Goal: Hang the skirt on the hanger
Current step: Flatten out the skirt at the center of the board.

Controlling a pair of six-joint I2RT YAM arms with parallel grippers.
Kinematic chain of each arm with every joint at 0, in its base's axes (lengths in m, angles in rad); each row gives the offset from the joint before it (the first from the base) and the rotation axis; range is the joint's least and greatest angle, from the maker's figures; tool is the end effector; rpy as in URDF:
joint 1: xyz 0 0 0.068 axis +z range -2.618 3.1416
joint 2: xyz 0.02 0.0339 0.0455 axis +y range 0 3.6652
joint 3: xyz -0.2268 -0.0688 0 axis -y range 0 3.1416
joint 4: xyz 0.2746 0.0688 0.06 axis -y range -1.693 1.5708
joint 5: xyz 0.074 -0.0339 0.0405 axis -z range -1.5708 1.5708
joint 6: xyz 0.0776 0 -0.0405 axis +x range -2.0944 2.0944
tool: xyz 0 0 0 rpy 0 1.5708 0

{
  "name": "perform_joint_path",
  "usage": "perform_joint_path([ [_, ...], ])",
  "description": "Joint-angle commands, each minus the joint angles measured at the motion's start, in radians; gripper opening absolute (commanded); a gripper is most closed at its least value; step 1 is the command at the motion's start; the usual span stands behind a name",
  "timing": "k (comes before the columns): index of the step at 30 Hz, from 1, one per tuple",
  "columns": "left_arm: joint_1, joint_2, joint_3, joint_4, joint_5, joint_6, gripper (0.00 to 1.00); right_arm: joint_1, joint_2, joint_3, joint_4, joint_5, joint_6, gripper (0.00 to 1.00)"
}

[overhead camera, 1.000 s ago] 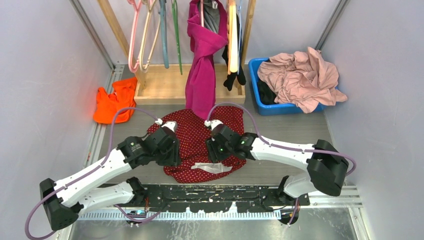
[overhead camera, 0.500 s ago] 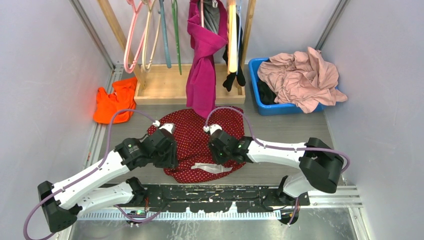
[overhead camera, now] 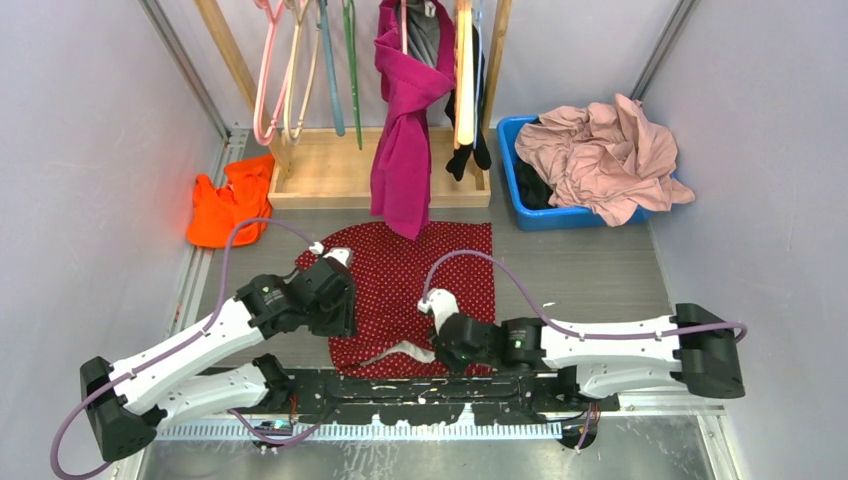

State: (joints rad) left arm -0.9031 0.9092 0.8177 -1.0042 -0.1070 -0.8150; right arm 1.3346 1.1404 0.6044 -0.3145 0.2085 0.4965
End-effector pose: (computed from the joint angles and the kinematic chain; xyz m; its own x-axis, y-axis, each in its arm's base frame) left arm 0.1481 -0.1745 0.1927 -0.9238 0.0030 -0.3828 0.1141 0.9567 -0.2677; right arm 0.0837 0.2792 0.1183 -0.5925 -0.4702 -0.6541 -0.7245 0.6661 0.1774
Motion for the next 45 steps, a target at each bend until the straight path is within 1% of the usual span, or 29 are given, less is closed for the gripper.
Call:
perform_joint_path([
  [1, -0.003, 0.019, -0.026, 0.048, 0.035, -0.006, 0.37, 0.069, -0.116, -0.054, -0.004, 0.099, 0.090, 0.14],
  [3, -0.003, 0.034, -0.038, 0.065, 0.052, -0.006, 0.37, 0.070, -0.144, -0.069, -0.004, 0.135, 0.112, 0.15],
  [6, -0.004, 0.047, -0.054, 0.089, 0.077, -0.008, 0.36, 0.070, -0.142, -0.063, -0.014, 0.137, 0.145, 0.16],
  [7, -0.004, 0.048, -0.058, 0.093, 0.085, -0.009, 0.36, 0.070, -0.138, -0.061, -0.014, 0.132, 0.162, 0.19],
  [8, -0.003, 0.048, -0.062, 0.096, 0.092, -0.009, 0.36, 0.070, -0.132, -0.058, -0.016, 0.121, 0.174, 0.26],
  [10, -0.007, 0.043, -0.072, 0.095, 0.104, -0.010, 0.36, 0.072, -0.126, -0.060, -0.008, 0.066, 0.202, 0.31],
  [12, -0.010, 0.032, -0.087, 0.092, 0.113, -0.018, 0.36, 0.071, -0.116, -0.058, -0.014, 0.032, 0.220, 0.31],
  [15, -0.036, 0.017, -0.115, 0.094, 0.122, -0.047, 0.36, 0.075, -0.106, -0.049, -0.039, -0.016, 0.234, 0.25],
  [16, -0.050, 0.013, -0.125, 0.098, 0.123, -0.062, 0.36, 0.080, -0.106, -0.045, -0.047, -0.025, 0.239, 0.25],
  [17, -0.070, 0.011, -0.135, 0.107, 0.120, -0.076, 0.36, 0.087, -0.111, -0.039, -0.052, -0.023, 0.245, 0.28],
  [19, -0.118, 0.019, -0.158, 0.122, 0.111, -0.109, 0.36, 0.096, -0.127, -0.024, -0.055, -0.009, 0.248, 0.38],
  [22, -0.188, 0.047, -0.186, 0.154, 0.093, -0.158, 0.36, 0.095, -0.133, 0.004, -0.062, 0.035, 0.253, 0.42],
  [26, -0.260, 0.069, -0.233, 0.174, 0.084, -0.221, 0.35, 0.095, -0.107, 0.047, -0.086, 0.075, 0.268, 0.44],
  [28, -0.311, 0.050, -0.254, 0.175, 0.063, -0.265, 0.35, 0.096, -0.113, 0.054, -0.100, 0.097, 0.289, 0.45],
  [33, -0.403, 0.002, -0.323, 0.175, 0.039, -0.372, 0.34, 0.091, -0.147, 0.048, -0.131, 0.206, 0.349, 0.48],
  [38, -0.464, 0.044, -0.354, 0.238, 0.034, -0.418, 0.33, 0.032, -0.151, 0.032, -0.190, 0.247, 0.437, 0.54],
  [40, -0.485, 0.047, -0.336, 0.228, 0.015, -0.429, 0.32, -0.012, -0.165, 0.009, -0.207, 0.241, 0.489, 0.61],
  [43, -0.499, 0.011, -0.269, 0.169, -0.019, -0.430, 0.32, -0.118, -0.196, -0.032, -0.230, 0.202, 0.527, 0.63],
  [45, -0.509, -0.013, -0.203, 0.094, -0.046, -0.424, 0.33, -0.159, -0.225, -0.051, -0.255, 0.209, 0.552, 0.63],
])
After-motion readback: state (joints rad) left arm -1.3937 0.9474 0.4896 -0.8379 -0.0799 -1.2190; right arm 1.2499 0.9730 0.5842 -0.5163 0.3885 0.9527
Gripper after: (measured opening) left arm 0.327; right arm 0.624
